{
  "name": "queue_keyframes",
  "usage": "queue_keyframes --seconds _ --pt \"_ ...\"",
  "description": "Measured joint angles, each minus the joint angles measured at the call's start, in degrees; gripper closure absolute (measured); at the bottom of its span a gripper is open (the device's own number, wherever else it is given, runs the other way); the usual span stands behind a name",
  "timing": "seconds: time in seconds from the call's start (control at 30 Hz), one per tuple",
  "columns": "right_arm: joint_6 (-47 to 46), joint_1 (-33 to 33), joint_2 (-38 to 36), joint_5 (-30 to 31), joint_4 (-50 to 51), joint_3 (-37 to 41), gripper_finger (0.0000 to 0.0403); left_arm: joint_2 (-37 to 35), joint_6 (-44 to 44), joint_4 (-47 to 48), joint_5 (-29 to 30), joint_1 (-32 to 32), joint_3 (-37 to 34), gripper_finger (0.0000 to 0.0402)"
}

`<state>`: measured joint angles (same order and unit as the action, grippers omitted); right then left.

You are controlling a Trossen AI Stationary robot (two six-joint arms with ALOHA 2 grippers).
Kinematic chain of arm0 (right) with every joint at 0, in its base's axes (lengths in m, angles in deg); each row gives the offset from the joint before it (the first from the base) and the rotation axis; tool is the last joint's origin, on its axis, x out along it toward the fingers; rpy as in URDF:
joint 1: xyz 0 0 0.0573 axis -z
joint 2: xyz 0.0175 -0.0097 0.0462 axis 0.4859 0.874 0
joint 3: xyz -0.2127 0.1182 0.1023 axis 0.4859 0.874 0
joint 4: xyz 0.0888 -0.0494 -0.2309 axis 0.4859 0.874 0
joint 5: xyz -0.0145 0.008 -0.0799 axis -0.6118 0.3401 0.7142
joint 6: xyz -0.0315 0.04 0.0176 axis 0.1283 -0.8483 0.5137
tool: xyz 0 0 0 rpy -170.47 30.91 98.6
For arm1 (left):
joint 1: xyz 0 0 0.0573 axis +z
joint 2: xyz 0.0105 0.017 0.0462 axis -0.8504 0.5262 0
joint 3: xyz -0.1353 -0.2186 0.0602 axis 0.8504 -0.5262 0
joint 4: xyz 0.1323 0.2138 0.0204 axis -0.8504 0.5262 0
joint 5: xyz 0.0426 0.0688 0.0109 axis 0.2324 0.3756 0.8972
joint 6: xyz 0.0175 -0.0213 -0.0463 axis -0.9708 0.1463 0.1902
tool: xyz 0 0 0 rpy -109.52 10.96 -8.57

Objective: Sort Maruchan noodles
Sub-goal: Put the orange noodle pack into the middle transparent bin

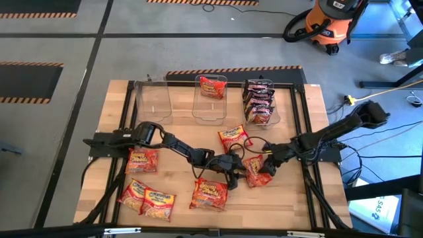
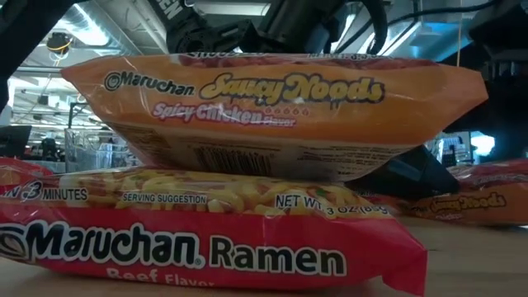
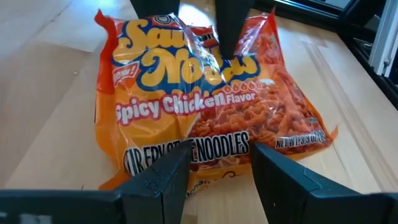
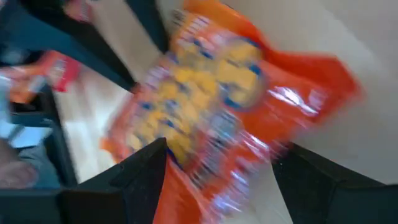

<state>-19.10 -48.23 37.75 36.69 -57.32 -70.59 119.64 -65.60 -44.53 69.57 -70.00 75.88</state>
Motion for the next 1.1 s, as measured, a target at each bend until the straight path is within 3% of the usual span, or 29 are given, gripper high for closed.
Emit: queue_keyframes --seconds 0.17,0.6,0.93,1.1 --pt "0.2 0.0 3.9 0.3 -7.7 0.0 0.0139 0.0 -0.2 0.0 0.0 0.0 0.0 0.0237" --pt "0.6 0.0 10.8 3.0 -14.6 0.0 0.0146 0.0 -0.7 0.0 0.1 0.0 -0.1 0.0237" --pt "1.3 0.1 10.7 2.1 -15.2 0.0 0.027 0.0 -0.7 -0.1 0.1 0.0 -0.1 0.0237" --pt "1.3 0.0 10.1 1.9 -15.0 -0.1 0.0299 -0.4 -1.1 0.1 -0.4 0.0 -0.1 0.0237"
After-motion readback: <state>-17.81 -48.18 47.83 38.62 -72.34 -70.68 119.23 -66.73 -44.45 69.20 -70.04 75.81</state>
